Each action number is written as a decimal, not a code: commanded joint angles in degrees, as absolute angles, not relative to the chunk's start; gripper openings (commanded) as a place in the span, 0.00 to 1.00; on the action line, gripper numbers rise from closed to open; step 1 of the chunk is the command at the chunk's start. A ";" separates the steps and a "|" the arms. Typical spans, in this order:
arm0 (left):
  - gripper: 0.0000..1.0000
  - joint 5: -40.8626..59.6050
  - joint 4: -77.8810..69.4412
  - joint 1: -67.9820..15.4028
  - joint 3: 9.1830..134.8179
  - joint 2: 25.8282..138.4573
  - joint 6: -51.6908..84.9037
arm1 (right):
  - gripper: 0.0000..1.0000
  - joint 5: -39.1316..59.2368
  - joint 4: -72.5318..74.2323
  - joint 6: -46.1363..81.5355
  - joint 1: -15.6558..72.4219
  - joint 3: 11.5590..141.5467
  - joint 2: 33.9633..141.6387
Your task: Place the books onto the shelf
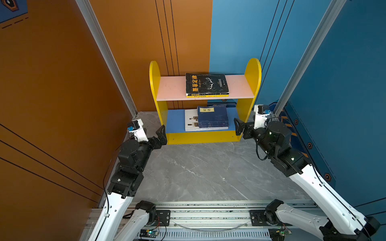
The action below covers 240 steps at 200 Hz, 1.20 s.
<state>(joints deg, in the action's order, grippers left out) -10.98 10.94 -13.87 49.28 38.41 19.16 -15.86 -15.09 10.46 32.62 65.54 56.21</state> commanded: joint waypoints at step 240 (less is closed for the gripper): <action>0.98 -21.21 -76.11 -4.83 9.86 88.74 0.10 | 1.00 -33.57 -23.65 27.43 17.57 37.53 45.12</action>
<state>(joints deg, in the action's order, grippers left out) -25.80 -64.03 -5.15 9.17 82.76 3.16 -31.81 -23.20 27.07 18.35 38.37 44.53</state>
